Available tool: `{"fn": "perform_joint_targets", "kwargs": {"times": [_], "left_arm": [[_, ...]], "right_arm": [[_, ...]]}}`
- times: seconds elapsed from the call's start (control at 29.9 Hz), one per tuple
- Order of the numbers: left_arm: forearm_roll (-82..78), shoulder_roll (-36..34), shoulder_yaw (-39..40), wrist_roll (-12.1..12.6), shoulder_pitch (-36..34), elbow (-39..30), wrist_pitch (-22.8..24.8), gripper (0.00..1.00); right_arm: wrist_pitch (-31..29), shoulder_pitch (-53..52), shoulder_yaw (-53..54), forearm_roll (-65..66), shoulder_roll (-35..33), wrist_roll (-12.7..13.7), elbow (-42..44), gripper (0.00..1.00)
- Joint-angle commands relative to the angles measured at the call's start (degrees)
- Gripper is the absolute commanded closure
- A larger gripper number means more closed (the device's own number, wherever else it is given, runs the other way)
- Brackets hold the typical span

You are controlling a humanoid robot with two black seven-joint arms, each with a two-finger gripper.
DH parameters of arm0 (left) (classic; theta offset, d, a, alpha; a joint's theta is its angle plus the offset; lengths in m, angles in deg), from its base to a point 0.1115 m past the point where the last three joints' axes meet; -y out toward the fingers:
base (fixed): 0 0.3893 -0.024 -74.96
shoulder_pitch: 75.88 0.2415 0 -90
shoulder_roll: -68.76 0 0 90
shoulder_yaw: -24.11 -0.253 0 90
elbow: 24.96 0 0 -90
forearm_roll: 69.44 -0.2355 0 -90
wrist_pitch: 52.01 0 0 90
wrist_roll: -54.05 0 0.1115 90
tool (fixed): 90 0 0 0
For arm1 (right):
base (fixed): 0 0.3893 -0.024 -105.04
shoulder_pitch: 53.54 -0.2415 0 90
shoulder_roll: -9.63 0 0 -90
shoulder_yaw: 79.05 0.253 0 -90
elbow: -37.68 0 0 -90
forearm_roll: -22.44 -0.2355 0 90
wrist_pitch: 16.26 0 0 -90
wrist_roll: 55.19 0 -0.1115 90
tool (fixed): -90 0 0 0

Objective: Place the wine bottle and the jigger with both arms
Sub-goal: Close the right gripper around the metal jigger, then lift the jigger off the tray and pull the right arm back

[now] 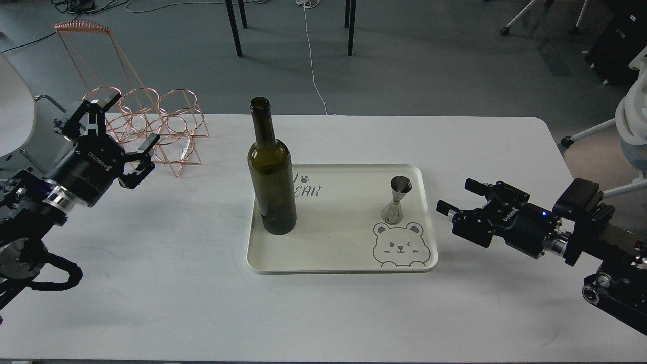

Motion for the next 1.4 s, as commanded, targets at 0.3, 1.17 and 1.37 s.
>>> {"fn": "perform_joint_targets", "kwargs": {"times": [0.3,1.17,1.37], "left_arm": [[0.1,-0.5,0.1,0.0,-0.1,-0.1,0.0,0.01],[0.1,-0.4,0.1,0.0,-0.1,-0.5,0.0,0.01],[0.0,-0.3,0.1,0.0,0.0,-0.6,0.0,0.01]], "right_arm": [[1.0,-3.8,-0.4,4.1,17.2,0.0,17.8,0.03],[1.0,-5.8,2.3,2.7,15.1,0.0,14.8,0.8],[1.0,-4.9,5.7,-2.6,7.1,0.0,11.5,0.79]]}}
